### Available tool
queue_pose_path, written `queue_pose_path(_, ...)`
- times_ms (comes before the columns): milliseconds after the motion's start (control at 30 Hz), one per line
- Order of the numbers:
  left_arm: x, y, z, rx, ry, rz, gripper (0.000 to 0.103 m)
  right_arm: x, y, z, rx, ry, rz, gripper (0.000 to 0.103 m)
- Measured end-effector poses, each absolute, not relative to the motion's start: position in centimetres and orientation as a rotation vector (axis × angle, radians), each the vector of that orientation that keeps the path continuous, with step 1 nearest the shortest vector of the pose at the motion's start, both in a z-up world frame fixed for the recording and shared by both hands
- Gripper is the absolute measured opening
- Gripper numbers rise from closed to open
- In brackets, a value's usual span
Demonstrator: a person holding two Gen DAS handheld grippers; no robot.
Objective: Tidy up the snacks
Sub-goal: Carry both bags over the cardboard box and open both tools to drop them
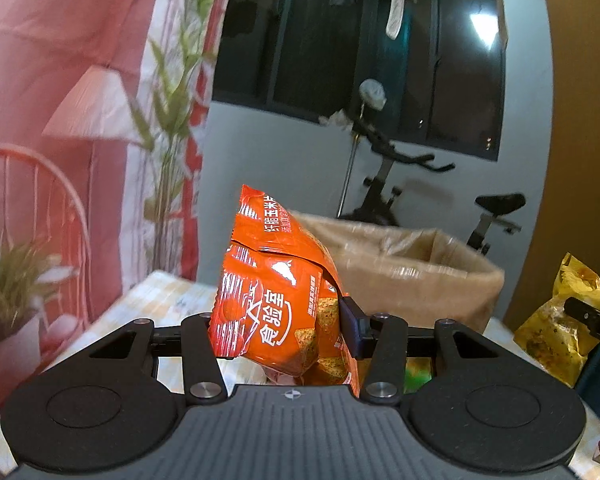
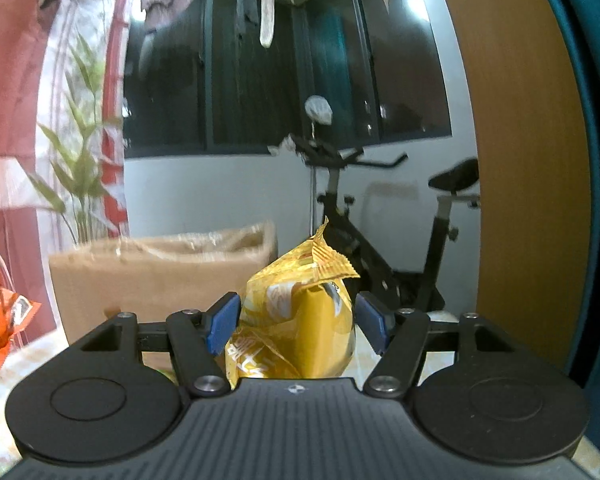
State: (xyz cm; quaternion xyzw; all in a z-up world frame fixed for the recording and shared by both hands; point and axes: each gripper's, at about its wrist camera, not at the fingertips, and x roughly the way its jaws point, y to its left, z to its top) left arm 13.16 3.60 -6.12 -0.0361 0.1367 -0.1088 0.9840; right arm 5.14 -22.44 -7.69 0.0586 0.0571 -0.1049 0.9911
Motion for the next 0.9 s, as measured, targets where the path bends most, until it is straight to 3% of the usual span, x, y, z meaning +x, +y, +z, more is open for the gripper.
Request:
queue_pose_path(533, 20.0, -0.2, 0.3, -0.028, 0.139, -0.288, 0.051, 11.2, -23.1, -0.4, 0.123, 0.003, -0.078, 0.066)
queue_pose_path(900, 27.5, -4.7, 0.8, 0.100, 0.110, -0.226, 0.051, 20.4, -21.8, 0.1, 0.101, 0.023, -0.035, 0.066)
